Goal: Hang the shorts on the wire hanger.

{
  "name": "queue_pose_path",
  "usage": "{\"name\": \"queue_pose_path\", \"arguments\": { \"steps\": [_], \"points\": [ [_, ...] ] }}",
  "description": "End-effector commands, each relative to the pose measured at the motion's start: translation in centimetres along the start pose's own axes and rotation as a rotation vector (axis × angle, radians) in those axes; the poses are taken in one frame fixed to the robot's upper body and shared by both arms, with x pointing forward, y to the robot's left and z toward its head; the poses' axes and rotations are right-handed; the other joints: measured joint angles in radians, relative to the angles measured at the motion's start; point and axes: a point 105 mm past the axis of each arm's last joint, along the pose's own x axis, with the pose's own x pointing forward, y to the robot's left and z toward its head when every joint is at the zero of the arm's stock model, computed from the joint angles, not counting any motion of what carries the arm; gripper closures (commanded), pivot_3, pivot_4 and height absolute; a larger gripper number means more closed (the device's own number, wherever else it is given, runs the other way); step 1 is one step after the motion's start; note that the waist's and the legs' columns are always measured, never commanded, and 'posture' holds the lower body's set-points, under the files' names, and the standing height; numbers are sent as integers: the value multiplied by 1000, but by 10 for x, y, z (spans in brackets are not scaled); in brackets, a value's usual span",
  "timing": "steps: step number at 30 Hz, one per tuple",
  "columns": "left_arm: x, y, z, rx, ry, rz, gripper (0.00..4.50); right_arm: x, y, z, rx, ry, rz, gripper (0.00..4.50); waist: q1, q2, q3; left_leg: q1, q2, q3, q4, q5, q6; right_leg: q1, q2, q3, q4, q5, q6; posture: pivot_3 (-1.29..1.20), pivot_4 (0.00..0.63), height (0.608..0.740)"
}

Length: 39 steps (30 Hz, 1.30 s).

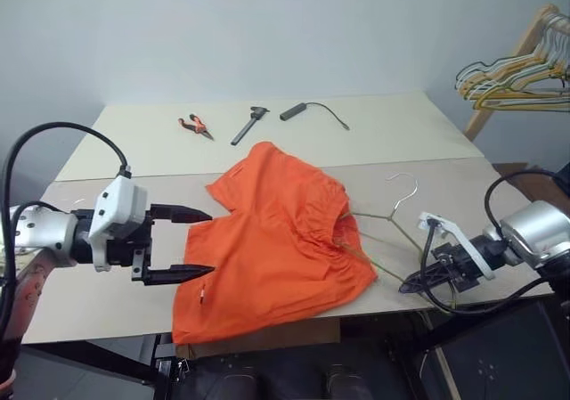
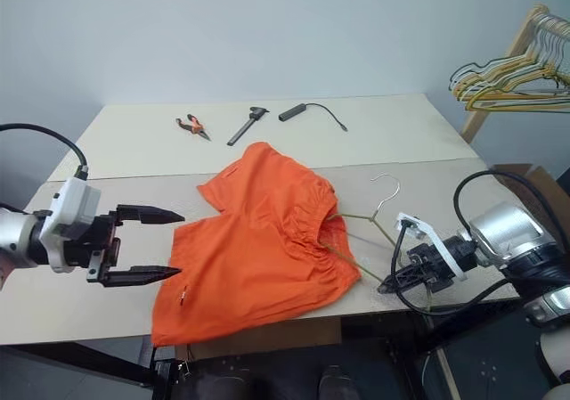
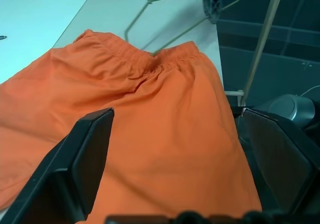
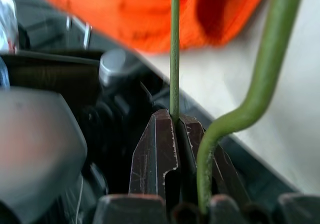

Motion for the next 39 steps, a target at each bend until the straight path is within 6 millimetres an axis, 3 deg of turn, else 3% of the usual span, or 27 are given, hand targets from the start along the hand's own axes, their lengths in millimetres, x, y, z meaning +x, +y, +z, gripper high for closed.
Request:
{"name": "queue_pose_path", "arguments": {
  "steps": [1, 8, 14, 21, 27, 32, 39],
  "points": [
    [2, 3, 10, 51, -19, -15, 26, -10, -18, 28, 41, -150, -102, 4500, -2, 0, 0, 0, 0, 1, 0, 0, 0, 0, 0, 0, 0, 0, 0, 53, 28, 740],
    [3, 5, 11, 57, -17, -27, 26, -2, -37, 53, 81, -255, -141, 4500, -7, 0, 0, -2, -1, 3, -2, 0, 0, -2, 0, 0, -1, 0, -1, 53, 29, 740],
    [1, 4, 11, 58, -9, -20, 26, 11, -20, 42, 8, -113, -9, 4500, -10, 0, 0, -2, -1, 1, -2, 0, 0, -2, 0, 1, 0, 0, -1, 72, 32, 740],
    [1, 4, 11, 59, -7, -18, 26, 1, -50, 74, 81, -308, -209, 4500, -24, 0, 0, 0, -1, 0, -2, 0, -1, -1, 0, 1, 1, 1, -1, 77, 30, 740],
    [0, 3, 10, 60, -6, -12, 26, 14, -28, 60, -21, -117, -27, 4500, -19, 0, 0, -2, -1, -1, -3, 0, -1, -2, 1, 1, 0, 1, -1, 81, 33, 740],
    [1, 3, 9, 58, -8, -13, 26, 17, -44, 73, 32, -207, -163, 4500, -21, 0, 0, 0, -1, -2, -3, 0, -1, -1, 1, 1, 1, 1, -1, 73, 34, 740],
    [3, 4, 9, 64, -7, -19, 26, 24, -49, 88, 35, -296, -215, 4500, -23, 0, 0, -1, -1, -2, -3, 1, -1, -2, 1, 1, 1, 1, -1, 67, 33, 740]
  ]
}}
